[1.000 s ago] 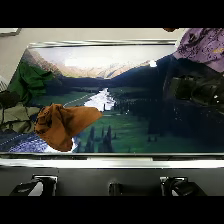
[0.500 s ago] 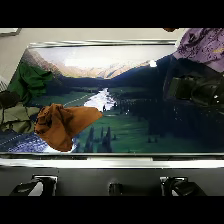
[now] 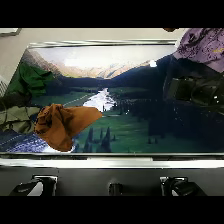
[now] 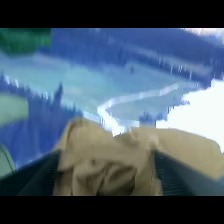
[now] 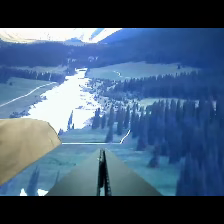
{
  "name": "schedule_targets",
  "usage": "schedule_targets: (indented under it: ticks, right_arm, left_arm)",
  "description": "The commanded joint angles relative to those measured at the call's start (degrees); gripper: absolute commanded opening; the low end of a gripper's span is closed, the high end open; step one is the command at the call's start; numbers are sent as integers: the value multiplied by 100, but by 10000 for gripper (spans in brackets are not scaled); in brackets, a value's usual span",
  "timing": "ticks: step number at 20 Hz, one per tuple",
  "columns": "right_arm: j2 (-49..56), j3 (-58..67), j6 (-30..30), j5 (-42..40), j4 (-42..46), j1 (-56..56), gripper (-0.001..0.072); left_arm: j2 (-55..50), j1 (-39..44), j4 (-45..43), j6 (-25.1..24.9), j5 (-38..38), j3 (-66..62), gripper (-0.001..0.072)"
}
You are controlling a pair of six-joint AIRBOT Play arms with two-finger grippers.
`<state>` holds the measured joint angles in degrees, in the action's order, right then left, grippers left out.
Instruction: Fold the clothes and pants, and hang the long-sleeved shirts on hangers.
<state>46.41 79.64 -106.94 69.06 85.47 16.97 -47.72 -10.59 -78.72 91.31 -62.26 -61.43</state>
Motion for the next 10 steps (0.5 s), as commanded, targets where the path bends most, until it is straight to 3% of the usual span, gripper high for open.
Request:
schedule_targets:
  ticks: [1, 3, 6, 10]
  right_arm:
    - [-4, 4, -2, 4, 2, 7, 43]
    - [-4, 4, -2, 4, 2, 7, 43]
    - [-4, 4, -2, 4, 2, 7, 43]
    - [-4, 4, -2, 4, 2, 7, 43]
  left_arm:
    - [-330, -7, -599, 540, -916, 411, 720]
    - [-483, -90, -844, 820, -634, 1239, 720]
    - [-664, -111, -732, 822, 308, 2063, 720]
    - [-1137, -111, -219, 817, 1287, 2221, 720]
